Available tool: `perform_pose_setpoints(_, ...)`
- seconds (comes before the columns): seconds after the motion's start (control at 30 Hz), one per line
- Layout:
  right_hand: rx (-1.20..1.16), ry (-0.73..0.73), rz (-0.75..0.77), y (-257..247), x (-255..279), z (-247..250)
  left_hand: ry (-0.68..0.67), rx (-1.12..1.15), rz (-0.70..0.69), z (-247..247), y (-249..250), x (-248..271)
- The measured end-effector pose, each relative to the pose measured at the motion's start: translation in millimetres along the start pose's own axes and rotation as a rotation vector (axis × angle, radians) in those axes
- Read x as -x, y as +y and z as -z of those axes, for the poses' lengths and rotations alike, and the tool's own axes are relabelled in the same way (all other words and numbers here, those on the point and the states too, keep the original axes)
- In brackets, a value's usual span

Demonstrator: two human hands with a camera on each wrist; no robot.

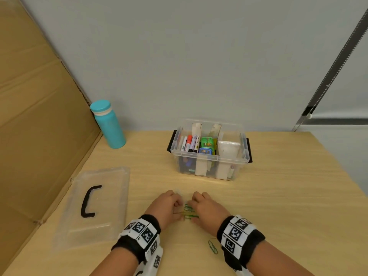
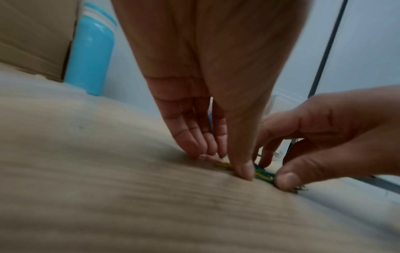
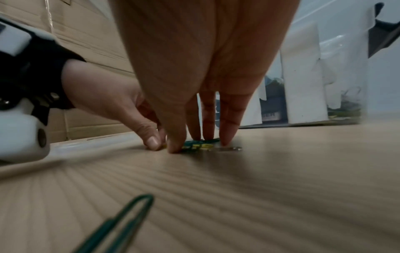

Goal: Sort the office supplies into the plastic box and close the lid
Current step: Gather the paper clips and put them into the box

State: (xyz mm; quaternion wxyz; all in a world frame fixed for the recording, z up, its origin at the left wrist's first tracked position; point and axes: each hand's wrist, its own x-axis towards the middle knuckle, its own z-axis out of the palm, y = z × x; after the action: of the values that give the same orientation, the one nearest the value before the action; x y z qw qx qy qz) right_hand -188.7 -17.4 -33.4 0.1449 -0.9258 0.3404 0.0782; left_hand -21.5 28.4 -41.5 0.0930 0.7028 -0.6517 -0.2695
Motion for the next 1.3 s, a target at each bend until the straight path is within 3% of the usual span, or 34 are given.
perform_pose_setpoints(0.23, 0.033, 0.067, -0.058, -4, -8, -2, 0.020, 0.065, 0.019, -1, 0, 2)
perform_pose_setpoints(0.37, -0.125, 0.101, -0.151, 2, -9, 1, -0.004, 0.045, 0.042, 0, -1, 3)
perform_pose_setpoints(0.47, -0.416, 0.165, -0.261, 19, -6, 2, -0.025, 0.016, 0.032, 1, -3, 4)
perform_pose_setpoints(0.57, -0.917, 0.209, -0.346, 41, 5, 3, 0.000, 0.072, 0.002, 4, -6, 6)
perform_pose_setpoints(0.7, -1.582, 0.156, -0.300, 53, 25, 11, -0.022, 0.496, 0.031, 7, -10, 7)
perform_pose_setpoints(0.8, -1.822, 0.106, -0.340, 53, 36, 14, -0.020, 0.774, 0.099, 7, -2, 5)
perform_pose_setpoints(0.87, -1.761, 0.045, -0.351, 50, 41, 14, 0.056, 0.754, 0.138, 7, 4, 2)
perform_pose_setpoints(0.9, -1.603, 0.007, -0.342, 49, 44, 13, 0.097, 0.676, 0.138, 5, 5, 0)
perform_pose_setpoints(1.03, -0.651, -0.182, -0.199, 42, 55, 2, 0.098, 0.238, 0.047, -1, 14, -4)
perform_pose_setpoints(1.13, -0.450, -0.303, -0.212, 33, 59, -7, 0.004, 0.035, -0.022, -6, 18, -7)
perform_pose_setpoints(1.3, -0.263, -0.168, -0.082, 20, 57, -9, 0.047, -0.006, -0.086, -10, 18, -10)
